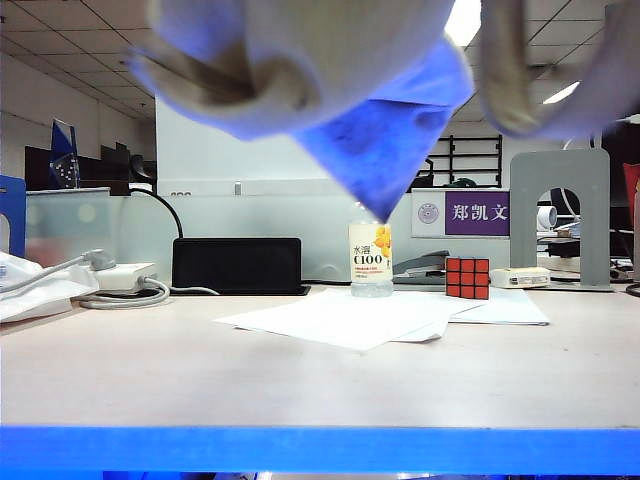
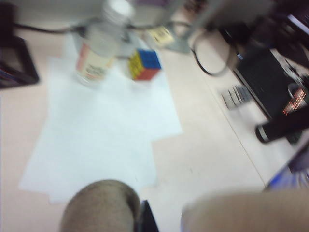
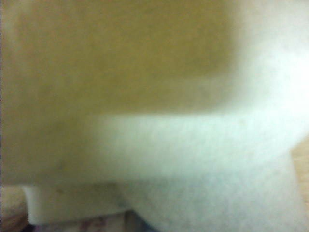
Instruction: Take the glasses case out of the canvas bag and put it on the table.
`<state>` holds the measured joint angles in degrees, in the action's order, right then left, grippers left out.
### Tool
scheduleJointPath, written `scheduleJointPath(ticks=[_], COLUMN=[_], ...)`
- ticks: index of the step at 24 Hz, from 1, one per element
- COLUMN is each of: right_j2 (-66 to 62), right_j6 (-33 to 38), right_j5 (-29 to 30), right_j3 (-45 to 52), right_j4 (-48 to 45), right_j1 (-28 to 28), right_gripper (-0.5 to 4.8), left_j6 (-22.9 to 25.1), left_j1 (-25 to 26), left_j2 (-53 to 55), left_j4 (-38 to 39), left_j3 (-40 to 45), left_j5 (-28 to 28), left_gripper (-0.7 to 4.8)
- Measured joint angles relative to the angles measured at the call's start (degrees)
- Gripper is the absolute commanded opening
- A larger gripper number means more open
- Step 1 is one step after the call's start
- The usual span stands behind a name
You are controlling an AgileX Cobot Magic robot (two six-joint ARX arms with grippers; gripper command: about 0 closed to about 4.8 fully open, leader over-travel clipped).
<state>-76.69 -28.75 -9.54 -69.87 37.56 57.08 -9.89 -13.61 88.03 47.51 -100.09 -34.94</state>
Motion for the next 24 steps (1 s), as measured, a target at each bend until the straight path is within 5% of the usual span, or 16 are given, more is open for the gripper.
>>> scheduleJointPath(ticks=[2, 8, 11, 13, 17, 20, 24], right_j2=[0.04, 2.56, 2.8, 2.8, 3.98, 6.05, 16.06], right_j6=[-0.17, 2.78, 10.51, 14.84, 17.9, 14.43, 18.16], right_j5=[-4.92, -0.72, 12.85, 22.62, 32.59, 23.17, 23.91], right_j3=[0.0, -1.31, -3.34, -3.34, -3.39, -3.17, -3.34], right_j4=[-1.29, 0.7, 0.35, -1.31, 3.74, 16.5, 7.04], right_j1=[-1.7, -9.46, -16.59, -17.49, -16.87, -10.67, -6.86], right_gripper=[2.19, 1.65, 1.66, 1.7, 1.7, 1.7, 1.53], left_j6=[2.84, 1.92, -3.54, -6.97, -4.59, -5.44, -4.98], left_j1=[-4.28, -6.6, -7.78, -9.35, -9.35, -4.57, -4.83], left_j2=[-0.31, -11.74, -21.99, -25.24, -29.7, -28.39, -24.72], left_j4=[4.9, 4.83, -2.54, -4.66, -1.2, -6.75, -12.17], left_j3=[2.08, 20.17, 32.39, 33.38, 33.46, 33.59, 39.36], left_j5=[0.79, 2.62, 0.61, 0.37, 8.33, 8.59, 6.95], left_gripper=[-0.05, -0.05, -0.05, -0.05, -0.05, -0.05, -0.05])
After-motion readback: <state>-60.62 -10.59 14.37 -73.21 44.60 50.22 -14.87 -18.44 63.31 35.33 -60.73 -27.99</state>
